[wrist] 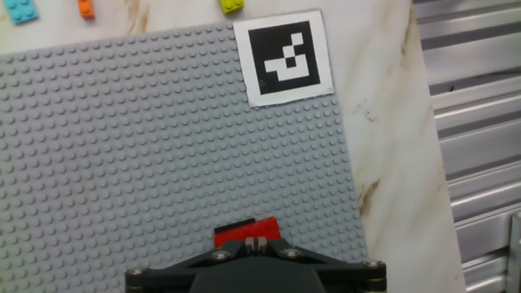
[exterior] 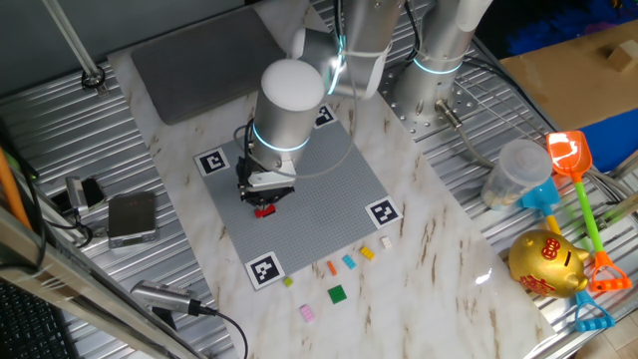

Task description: Build with small Lego blocks

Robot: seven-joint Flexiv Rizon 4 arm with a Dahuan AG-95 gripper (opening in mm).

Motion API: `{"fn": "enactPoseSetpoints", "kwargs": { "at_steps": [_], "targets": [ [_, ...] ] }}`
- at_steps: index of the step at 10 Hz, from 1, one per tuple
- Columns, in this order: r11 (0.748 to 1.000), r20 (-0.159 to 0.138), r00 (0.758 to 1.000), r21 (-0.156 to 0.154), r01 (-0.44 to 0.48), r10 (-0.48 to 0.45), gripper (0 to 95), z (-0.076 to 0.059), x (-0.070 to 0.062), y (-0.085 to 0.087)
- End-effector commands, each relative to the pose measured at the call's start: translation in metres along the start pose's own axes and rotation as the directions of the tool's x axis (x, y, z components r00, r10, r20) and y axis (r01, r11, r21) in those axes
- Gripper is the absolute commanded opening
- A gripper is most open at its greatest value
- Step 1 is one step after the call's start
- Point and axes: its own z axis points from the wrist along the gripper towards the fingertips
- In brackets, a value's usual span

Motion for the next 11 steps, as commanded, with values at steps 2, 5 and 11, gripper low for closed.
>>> {"fn": "enactPoseSetpoints", "kwargs": {
  "at_steps": [2, 5, 11],
  "targets": [
    [1.000, -0.001, 1.000, -0.002, 0.005, -0.005, 0.0, -0.0005, -0.0003, 0.0008],
    [1.000, -0.002, 1.000, -0.002, 0.005, -0.005, 0.0, 0.0005, -0.0029, 0.0017],
    [1.000, -0.010, 1.000, 0.004, 0.023, -0.023, 0.0, 0.0076, -0.0041, 0.0025]
  ]
}}
